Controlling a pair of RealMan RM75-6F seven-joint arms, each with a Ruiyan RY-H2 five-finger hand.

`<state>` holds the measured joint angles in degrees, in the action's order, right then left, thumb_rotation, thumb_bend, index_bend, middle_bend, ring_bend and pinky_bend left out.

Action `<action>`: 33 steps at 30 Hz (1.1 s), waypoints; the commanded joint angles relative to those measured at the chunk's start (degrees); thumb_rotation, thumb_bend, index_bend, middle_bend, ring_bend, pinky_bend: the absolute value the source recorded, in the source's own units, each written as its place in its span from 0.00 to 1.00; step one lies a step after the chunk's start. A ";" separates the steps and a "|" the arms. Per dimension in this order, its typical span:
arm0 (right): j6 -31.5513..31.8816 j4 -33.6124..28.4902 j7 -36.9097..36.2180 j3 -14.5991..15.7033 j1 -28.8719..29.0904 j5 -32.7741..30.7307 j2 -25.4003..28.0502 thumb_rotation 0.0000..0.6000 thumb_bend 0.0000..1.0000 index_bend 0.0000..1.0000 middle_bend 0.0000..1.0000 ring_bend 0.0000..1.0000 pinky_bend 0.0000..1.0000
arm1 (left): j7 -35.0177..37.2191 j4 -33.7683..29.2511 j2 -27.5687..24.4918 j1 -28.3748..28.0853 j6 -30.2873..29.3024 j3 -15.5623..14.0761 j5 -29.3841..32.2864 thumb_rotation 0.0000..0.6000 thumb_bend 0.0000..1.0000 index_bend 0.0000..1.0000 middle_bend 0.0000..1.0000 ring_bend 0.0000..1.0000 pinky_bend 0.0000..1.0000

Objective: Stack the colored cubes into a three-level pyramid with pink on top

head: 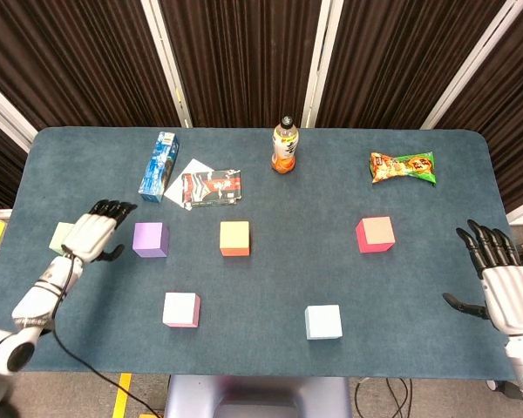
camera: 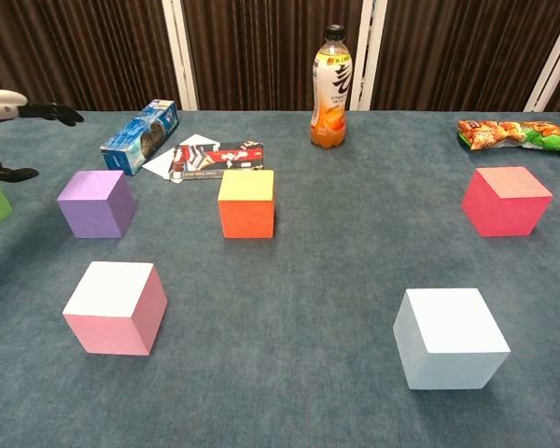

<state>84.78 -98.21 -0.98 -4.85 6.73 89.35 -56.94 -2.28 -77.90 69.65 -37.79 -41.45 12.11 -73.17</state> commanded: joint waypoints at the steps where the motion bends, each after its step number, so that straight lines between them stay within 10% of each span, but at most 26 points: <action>1: -0.17 0.07 0.07 0.01 0.13 -0.12 -0.17 1.00 0.13 0.00 0.03 0.00 0.05 | -1.68 4.98 3.59 -3.68 4.47 -0.39 4.66 1.00 0.41 0.00 0.04 0.01 0.04; 33: -2.37 3.01 -1.18 0.24 1.38 -1.73 -1.63 1.00 0.13 0.00 0.03 0.00 0.05 | -6.28 -0.83 3.93 -7.37 5.73 -4.22 15.88 1.00 0.41 0.00 0.04 0.01 0.04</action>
<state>82.42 -95.26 -2.11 -4.62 8.11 87.67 -58.54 -8.00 -79.20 73.09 -44.80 -35.99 8.31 -57.77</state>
